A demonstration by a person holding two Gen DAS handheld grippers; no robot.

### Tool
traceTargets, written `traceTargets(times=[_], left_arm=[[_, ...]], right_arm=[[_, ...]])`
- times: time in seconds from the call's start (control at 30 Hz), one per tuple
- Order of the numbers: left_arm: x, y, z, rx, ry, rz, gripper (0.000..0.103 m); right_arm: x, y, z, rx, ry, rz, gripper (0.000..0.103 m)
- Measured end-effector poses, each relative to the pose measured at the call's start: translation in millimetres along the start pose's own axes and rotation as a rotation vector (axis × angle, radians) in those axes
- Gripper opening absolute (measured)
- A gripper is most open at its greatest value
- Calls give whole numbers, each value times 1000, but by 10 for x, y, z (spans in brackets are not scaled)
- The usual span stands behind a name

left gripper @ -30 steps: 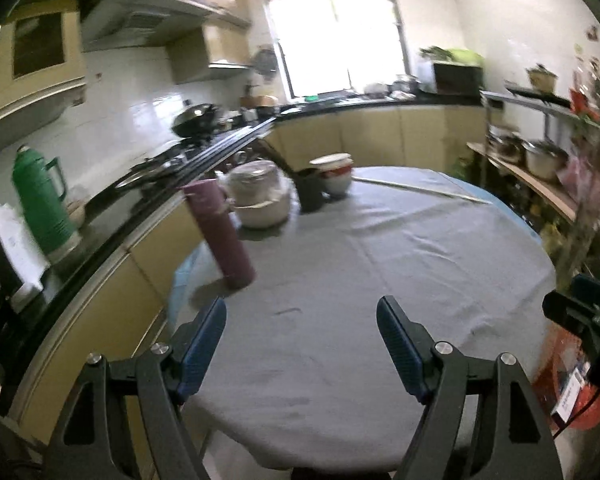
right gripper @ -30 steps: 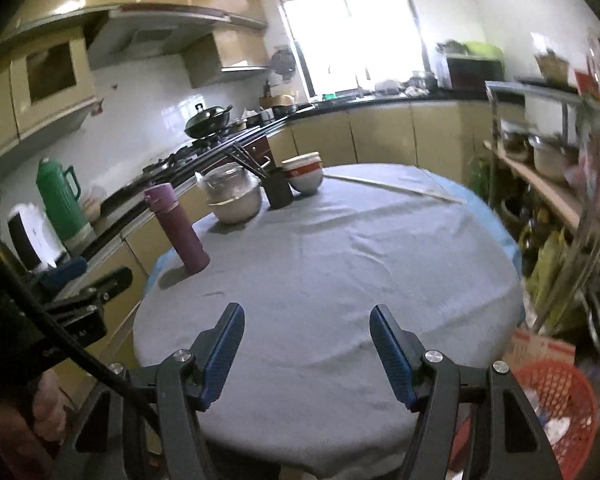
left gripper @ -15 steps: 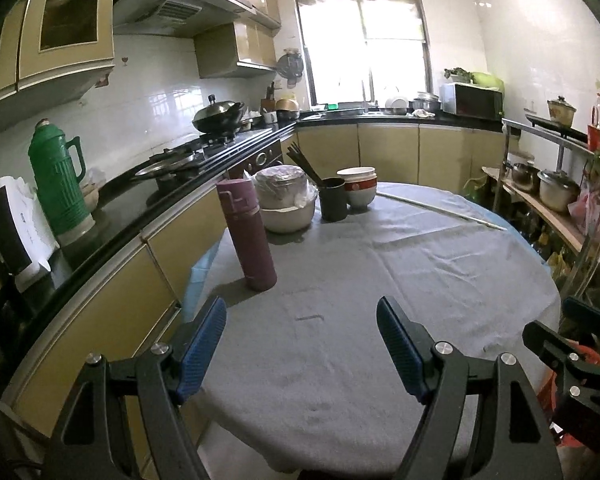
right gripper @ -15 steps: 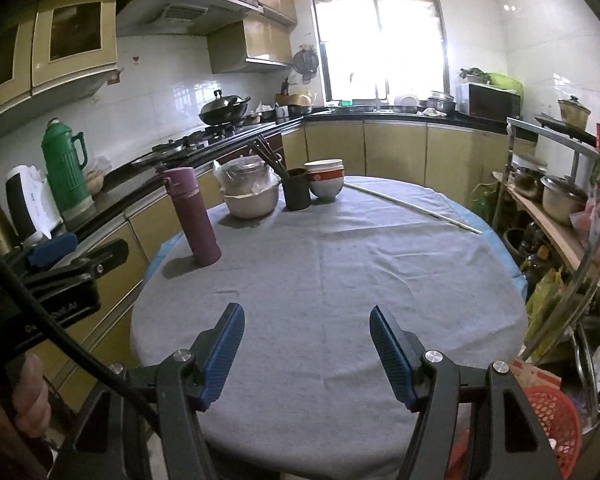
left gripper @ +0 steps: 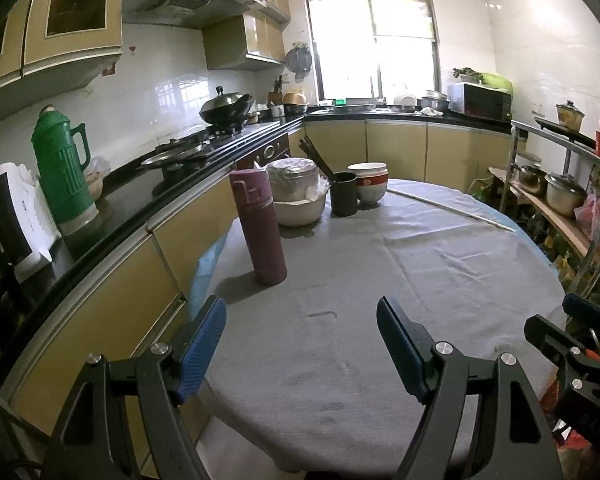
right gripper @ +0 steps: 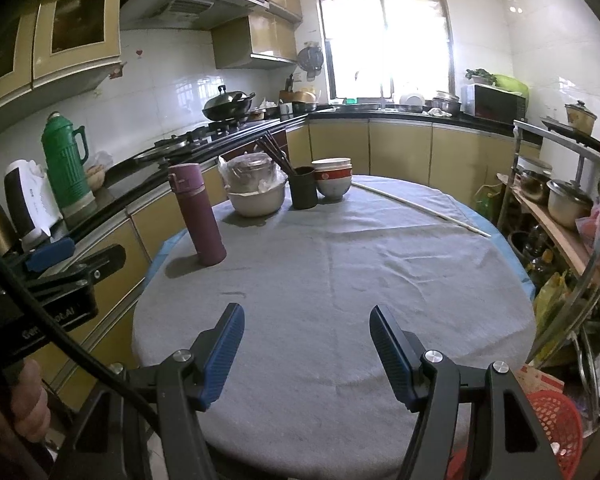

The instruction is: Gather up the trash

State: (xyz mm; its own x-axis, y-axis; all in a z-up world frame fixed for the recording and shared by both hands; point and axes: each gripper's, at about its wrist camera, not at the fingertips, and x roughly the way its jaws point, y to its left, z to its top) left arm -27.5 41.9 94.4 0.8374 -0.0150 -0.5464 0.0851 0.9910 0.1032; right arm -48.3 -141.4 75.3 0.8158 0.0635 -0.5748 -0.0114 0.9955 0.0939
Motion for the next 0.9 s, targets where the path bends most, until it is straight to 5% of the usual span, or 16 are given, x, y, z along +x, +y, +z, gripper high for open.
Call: traceTargets(times=[0.9], left_arm=[[143, 79, 21, -23, 26, 8, 78]], right_arm=[[213, 51, 77, -12, 21, 11, 69]])
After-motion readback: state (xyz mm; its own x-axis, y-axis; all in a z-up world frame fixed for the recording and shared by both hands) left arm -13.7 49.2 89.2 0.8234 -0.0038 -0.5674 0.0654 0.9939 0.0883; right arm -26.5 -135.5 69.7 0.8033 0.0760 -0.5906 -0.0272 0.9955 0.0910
